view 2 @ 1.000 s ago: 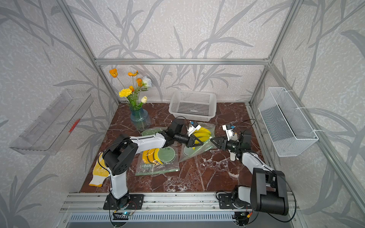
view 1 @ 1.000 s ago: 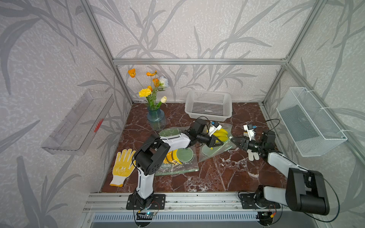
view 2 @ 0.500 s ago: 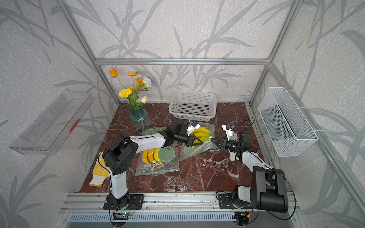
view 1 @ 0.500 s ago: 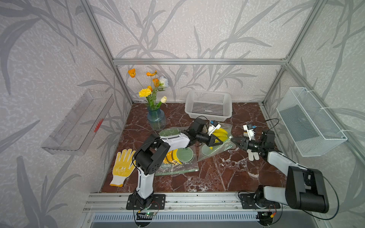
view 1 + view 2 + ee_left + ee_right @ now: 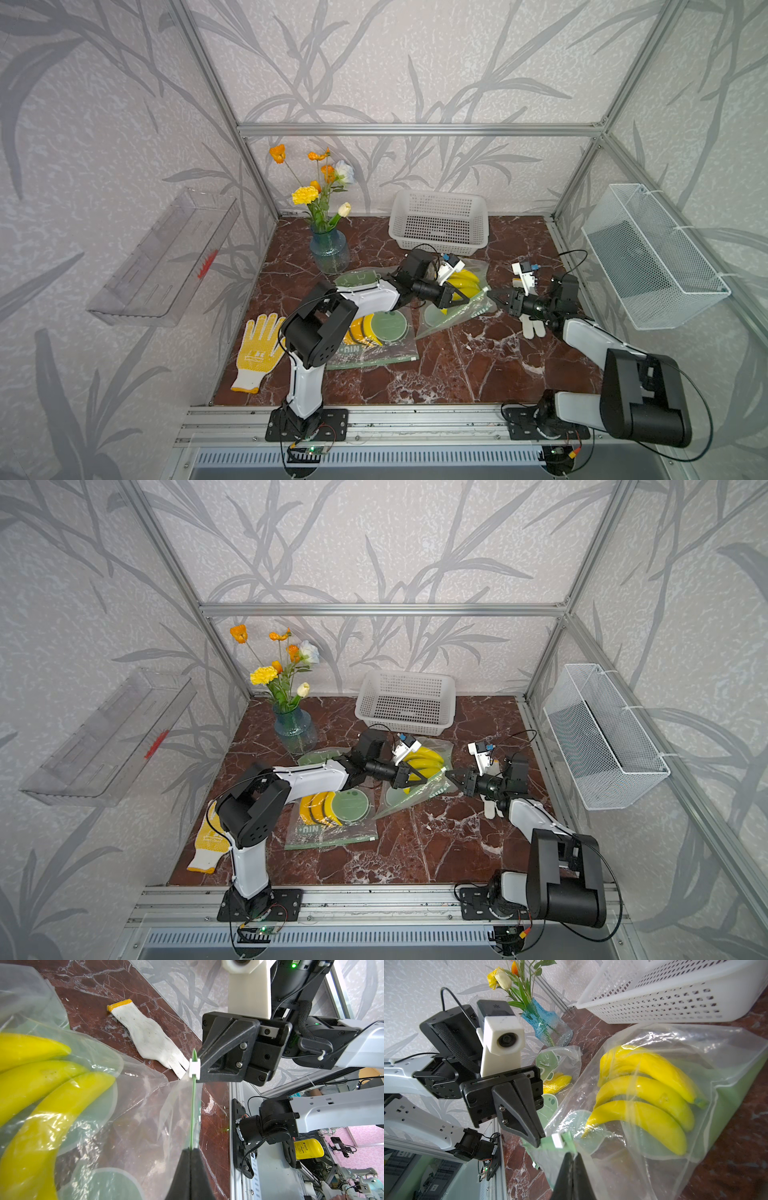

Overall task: Open the zip-top bag and take out the banana
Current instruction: Pick up the zipper food storage bag at the center of the board.

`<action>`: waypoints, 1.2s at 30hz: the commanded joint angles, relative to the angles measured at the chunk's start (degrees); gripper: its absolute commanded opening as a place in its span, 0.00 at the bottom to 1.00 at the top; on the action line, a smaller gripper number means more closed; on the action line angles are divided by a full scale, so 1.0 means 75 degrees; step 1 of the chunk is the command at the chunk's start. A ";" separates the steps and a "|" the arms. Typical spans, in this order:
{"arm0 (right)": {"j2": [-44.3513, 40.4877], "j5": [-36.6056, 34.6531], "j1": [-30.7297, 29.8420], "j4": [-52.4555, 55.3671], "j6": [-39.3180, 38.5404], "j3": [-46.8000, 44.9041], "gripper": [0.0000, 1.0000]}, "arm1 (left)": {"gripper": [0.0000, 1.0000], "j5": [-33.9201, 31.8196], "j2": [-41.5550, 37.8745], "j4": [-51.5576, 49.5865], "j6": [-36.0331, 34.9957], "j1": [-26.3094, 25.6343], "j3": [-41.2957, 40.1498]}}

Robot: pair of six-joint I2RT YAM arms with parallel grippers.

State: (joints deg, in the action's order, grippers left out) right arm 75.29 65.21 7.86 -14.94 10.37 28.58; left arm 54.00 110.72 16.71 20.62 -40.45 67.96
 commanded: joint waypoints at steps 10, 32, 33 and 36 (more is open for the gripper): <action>-0.0082 0.0067 -0.0192 0.0008 -0.0127 0.0174 0.00 | 0.34 -0.0483 -0.0318 -0.0060 0.0048 0.0026 0.0029; -0.0153 -0.0108 -0.0354 0.0205 -0.0276 0.0215 0.00 | 0.35 -0.0814 0.0301 -0.1271 -0.0754 -0.0419 0.1457; -0.0148 -0.0094 -0.0357 0.0199 -0.0270 0.0212 0.00 | 0.35 -0.0838 0.0322 -0.1287 -0.0757 -0.0432 0.1493; -0.0148 -0.0081 -0.0391 0.0200 -0.0283 0.0215 0.00 | 0.35 -0.0897 0.0384 -0.1288 -0.0746 -0.0478 0.1544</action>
State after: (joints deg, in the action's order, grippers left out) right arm 75.18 64.38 5.43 -14.17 9.23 28.58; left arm 48.23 112.64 8.10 16.64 -43.55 77.67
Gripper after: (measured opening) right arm 0.047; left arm 0.353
